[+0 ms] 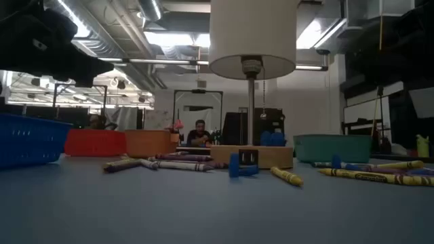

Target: Sort crayons

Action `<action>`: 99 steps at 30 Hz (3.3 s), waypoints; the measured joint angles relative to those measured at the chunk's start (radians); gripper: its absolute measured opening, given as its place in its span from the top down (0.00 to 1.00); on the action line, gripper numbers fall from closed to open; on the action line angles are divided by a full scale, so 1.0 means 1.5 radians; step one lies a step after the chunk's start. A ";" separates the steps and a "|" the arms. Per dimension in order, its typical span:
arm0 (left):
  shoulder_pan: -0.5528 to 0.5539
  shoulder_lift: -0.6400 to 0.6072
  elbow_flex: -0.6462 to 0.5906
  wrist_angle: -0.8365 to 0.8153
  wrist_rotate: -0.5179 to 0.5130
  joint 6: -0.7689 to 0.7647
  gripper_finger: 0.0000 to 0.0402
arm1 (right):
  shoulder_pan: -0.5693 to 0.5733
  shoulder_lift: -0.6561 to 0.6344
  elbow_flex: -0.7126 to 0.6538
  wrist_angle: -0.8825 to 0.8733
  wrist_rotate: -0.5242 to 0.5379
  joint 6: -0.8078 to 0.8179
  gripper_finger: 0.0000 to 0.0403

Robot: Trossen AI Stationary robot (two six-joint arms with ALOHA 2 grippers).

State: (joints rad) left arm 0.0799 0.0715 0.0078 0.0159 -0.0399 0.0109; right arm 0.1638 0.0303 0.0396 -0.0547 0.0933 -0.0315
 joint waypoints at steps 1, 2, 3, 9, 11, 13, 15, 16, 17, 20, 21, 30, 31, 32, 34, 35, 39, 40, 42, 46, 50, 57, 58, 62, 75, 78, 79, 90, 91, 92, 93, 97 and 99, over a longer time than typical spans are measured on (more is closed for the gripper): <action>0.000 0.000 0.000 0.000 0.000 0.000 1.00 | 0.000 0.000 0.000 0.000 0.000 0.000 0.69; 0.000 0.000 0.000 0.000 0.000 0.000 1.00 | 0.000 0.000 0.000 0.000 0.000 0.000 0.69; 0.000 0.000 0.000 0.000 0.000 0.000 1.00 | 0.000 0.000 0.000 0.000 0.000 0.000 0.69; 0.000 0.000 0.000 0.000 0.000 0.000 1.00 | 0.000 0.000 0.000 0.000 0.000 0.000 0.69; 0.000 0.000 0.000 0.000 0.000 0.000 1.00 | 0.000 0.000 0.000 0.000 0.000 0.000 0.69; 0.000 0.000 0.000 0.000 0.000 0.000 1.00 | 0.000 0.000 0.000 0.000 0.000 0.000 0.69; 0.000 0.000 0.000 0.000 0.000 0.000 1.00 | 0.000 0.000 0.000 0.000 0.000 0.000 0.69; 0.000 0.000 0.000 0.000 0.000 0.000 1.00 | 0.000 0.000 0.000 0.000 0.000 0.000 0.69; 0.000 0.000 0.000 0.000 0.000 0.000 1.00 | 0.000 0.000 0.000 0.000 0.000 0.000 0.69; 0.000 0.000 0.000 0.000 0.000 0.000 1.00 | 0.000 0.000 0.000 0.000 0.000 0.000 0.69; 0.000 0.000 0.000 0.000 0.000 0.000 1.00 | 0.000 0.000 0.000 0.000 0.000 0.000 0.69; 0.000 0.000 0.000 0.000 0.000 0.000 1.00 | 0.000 0.000 0.000 0.000 0.000 0.000 0.69; 0.000 0.000 0.000 0.000 0.000 0.000 1.00 | 0.000 0.000 0.000 0.000 0.000 0.000 0.69; 0.000 0.000 0.000 0.000 0.000 0.000 1.00 | -0.001 0.000 0.000 0.000 0.000 0.000 0.69; 0.000 0.000 0.000 0.000 0.000 0.000 1.00 | -0.001 0.000 0.000 0.000 0.001 0.000 0.69; 0.000 0.000 0.000 0.000 0.000 0.000 1.00 | -0.001 0.000 0.000 0.000 0.001 0.000 0.69; 0.000 0.000 0.000 0.000 0.000 0.000 1.00 | -0.001 0.000 0.000 0.000 0.001 0.000 0.69; 0.000 0.000 0.000 0.000 0.000 0.000 1.00 | -0.001 0.000 0.000 0.000 0.001 0.000 0.69; 0.000 0.000 0.000 0.000 0.000 0.000 1.00 | -0.001 0.000 0.000 0.000 0.001 0.000 0.69; 0.000 0.000 0.000 0.000 0.000 0.000 1.00 | 0.000 0.000 0.000 0.000 0.000 0.000 0.69; 0.000 0.000 0.000 0.000 0.000 0.000 1.00 | 0.000 0.000 0.000 0.000 -0.009 0.008 0.69; 0.000 0.000 0.000 0.000 0.000 0.000 1.00 | 0.000 0.000 0.000 0.001 -0.004 0.051 0.69; 0.000 0.000 0.000 0.000 0.000 0.000 1.00 | 0.000 0.000 0.000 0.003 -0.002 0.051 0.69; 0.000 0.000 0.000 0.000 0.000 0.000 1.00 | 0.000 0.000 -0.001 0.048 0.002 0.052 0.69; 0.000 0.000 0.000 0.000 0.000 0.000 1.00 | -0.001 0.052 0.046 0.149 0.031 -0.026 0.69; 0.000 0.000 0.000 0.000 0.000 0.000 1.00 | -0.001 0.109 0.075 0.129 0.042 -0.037 0.69; 0.000 0.000 0.000 0.000 0.000 0.000 1.00 | -0.001 0.131 0.087 0.124 0.051 -0.038 0.69; 0.000 0.000 0.000 0.000 0.000 0.000 1.00 | -0.003 0.397 0.192 -0.059 0.194 -0.088 0.69; 0.000 0.000 0.000 0.000 0.000 0.000 1.00 | -0.007 0.417 0.192 -0.058 0.193 -0.088 0.69; 0.000 0.000 0.000 0.000 0.000 0.000 1.00 | -0.012 0.434 0.192 -0.059 0.190 -0.088 0.69; 0.000 0.000 0.000 0.000 0.000 0.000 1.00 | -0.019 0.453 0.192 -0.059 0.181 -0.087 0.69; 0.000 0.000 0.000 0.000 0.000 0.000 1.00 | -0.062 0.524 0.192 -0.059 0.153 -0.087 0.69; 0.000 0.000 0.000 0.000 0.000 0.000 1.00 | -0.086 0.556 0.193 -0.054 0.129 -0.087 0.69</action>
State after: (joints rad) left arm 0.0799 0.0719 0.0078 0.0162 -0.0402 0.0109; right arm 0.0342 0.8650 0.3286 -0.1350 0.2873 -0.1622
